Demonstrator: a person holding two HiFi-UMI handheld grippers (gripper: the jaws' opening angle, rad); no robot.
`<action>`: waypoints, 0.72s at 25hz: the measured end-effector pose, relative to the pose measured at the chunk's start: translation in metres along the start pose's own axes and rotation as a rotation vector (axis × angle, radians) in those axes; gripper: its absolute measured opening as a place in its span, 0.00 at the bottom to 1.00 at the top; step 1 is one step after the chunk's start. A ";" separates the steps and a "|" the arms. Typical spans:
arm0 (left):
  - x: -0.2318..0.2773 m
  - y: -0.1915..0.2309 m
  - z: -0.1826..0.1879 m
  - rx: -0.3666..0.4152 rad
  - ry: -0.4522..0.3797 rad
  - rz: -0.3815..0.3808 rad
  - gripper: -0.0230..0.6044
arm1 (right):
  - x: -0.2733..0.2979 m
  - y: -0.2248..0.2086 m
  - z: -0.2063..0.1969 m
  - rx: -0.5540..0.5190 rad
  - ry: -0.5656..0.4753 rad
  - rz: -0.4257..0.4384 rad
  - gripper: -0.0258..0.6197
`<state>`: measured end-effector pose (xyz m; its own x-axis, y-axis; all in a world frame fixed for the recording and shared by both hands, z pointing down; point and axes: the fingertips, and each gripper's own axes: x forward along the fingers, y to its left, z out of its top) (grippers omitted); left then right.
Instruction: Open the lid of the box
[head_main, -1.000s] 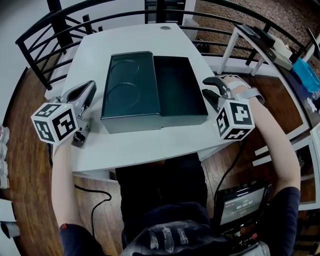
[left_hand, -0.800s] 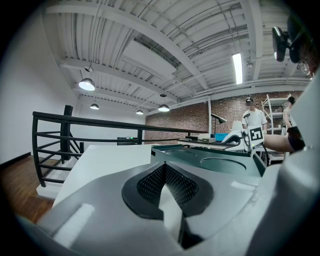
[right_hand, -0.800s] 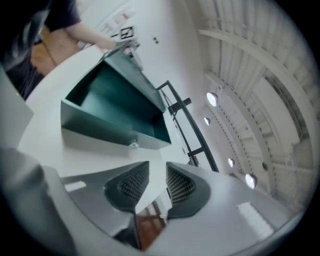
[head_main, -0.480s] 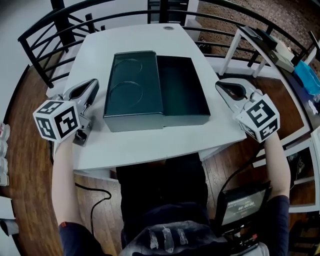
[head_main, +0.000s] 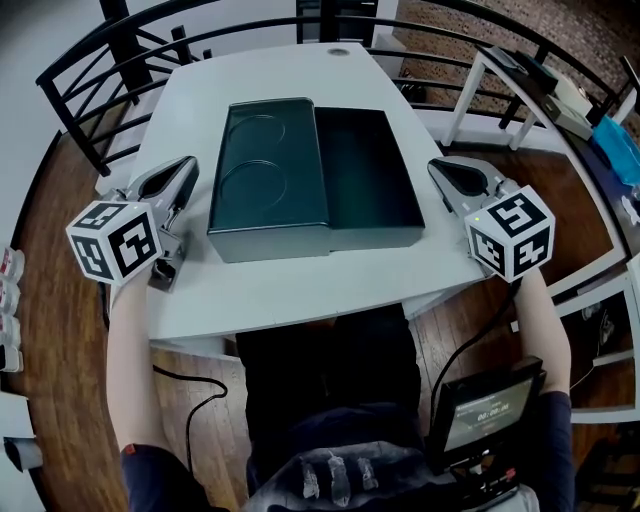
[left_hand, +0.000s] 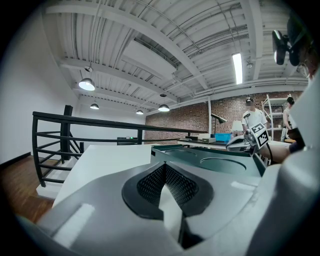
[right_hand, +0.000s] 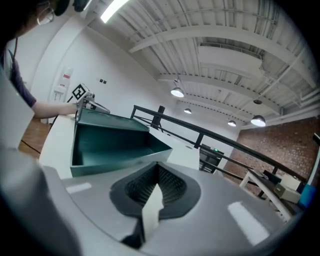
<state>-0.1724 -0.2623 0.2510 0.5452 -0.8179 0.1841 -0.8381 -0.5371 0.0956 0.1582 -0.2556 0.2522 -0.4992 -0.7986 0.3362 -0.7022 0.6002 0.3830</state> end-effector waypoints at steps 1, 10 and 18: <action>0.000 0.000 0.000 0.000 0.000 0.000 0.06 | 0.001 0.000 0.000 0.000 0.004 -0.004 0.05; 0.000 0.000 0.000 0.000 0.000 0.000 0.06 | 0.006 0.004 0.000 -0.063 0.036 -0.031 0.05; -0.002 0.001 0.000 -0.001 -0.001 0.006 0.06 | 0.007 0.000 -0.001 -0.024 0.032 -0.025 0.05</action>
